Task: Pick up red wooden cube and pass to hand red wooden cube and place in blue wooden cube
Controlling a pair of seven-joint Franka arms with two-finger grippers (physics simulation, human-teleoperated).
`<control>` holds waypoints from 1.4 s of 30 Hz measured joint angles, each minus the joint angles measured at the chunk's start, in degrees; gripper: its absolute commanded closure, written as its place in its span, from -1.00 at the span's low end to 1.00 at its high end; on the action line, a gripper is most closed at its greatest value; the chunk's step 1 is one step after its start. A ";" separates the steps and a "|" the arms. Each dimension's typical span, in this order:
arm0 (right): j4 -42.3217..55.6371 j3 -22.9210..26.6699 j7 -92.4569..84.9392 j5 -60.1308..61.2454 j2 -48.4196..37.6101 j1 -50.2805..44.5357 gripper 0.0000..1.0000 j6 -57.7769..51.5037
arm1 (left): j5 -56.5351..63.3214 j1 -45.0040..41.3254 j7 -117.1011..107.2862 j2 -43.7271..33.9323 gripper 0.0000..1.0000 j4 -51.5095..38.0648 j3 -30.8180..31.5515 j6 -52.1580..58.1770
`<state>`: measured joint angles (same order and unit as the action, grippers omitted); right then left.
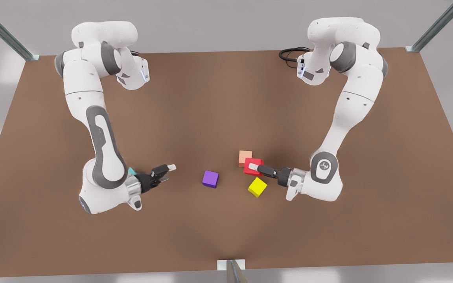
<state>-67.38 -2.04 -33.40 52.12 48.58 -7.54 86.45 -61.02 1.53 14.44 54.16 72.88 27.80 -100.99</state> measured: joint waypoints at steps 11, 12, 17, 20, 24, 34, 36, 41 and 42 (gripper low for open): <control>-3.52 -1.64 -43.48 27.28 4.70 -6.03 -1.00 11.02 | -10.09 -5.03 -6.66 5.19 -0.36 -0.06 5.28 -9.46; -4.36 -1.64 -47.27 28.58 4.44 -6.44 -1.00 11.57 | -9.92 -5.00 -6.57 5.11 -0.36 -0.05 5.26 -9.92; -9.61 -2.00 -63.77 31.97 2.07 -6.71 -1.00 13.17 | -8.22 -4.30 -4.36 5.32 -0.35 0.03 5.20 -11.10; -13.55 -2.72 -72.04 34.69 0.53 -7.30 -1.00 14.15 | -8.05 -4.41 -3.06 5.72 -0.38 0.06 5.21 -11.40; -16.14 -3.58 -81.17 37.72 -0.24 -8.22 -1.00 16.56 | -8.50 -4.33 -1.69 5.78 -0.38 0.14 5.25 -11.69; -21.39 -5.96 -96.80 41.61 -3.66 -8.31 -1.00 24.72 | -10.35 -4.86 0.65 5.83 -0.39 0.16 5.30 -12.65; -21.42 -6.38 -99.02 42.05 -3.62 -8.30 -1.00 25.56 | -10.47 -4.83 0.97 5.86 -0.39 0.17 5.30 -12.81; -23.36 -6.80 -103.60 42.47 -4.55 -8.01 -1.00 26.41 | -10.59 -4.78 1.64 5.87 -0.39 0.10 5.30 -13.06; -23.84 -6.81 -104.38 42.49 -4.86 -7.92 -1.00 26.40 | -10.62 -4.78 1.76 5.87 -0.38 0.09 5.30 -13.11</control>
<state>-91.23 -8.85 -137.78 94.61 43.72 -15.46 112.85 -71.64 -3.25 16.20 60.03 72.97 33.09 -114.10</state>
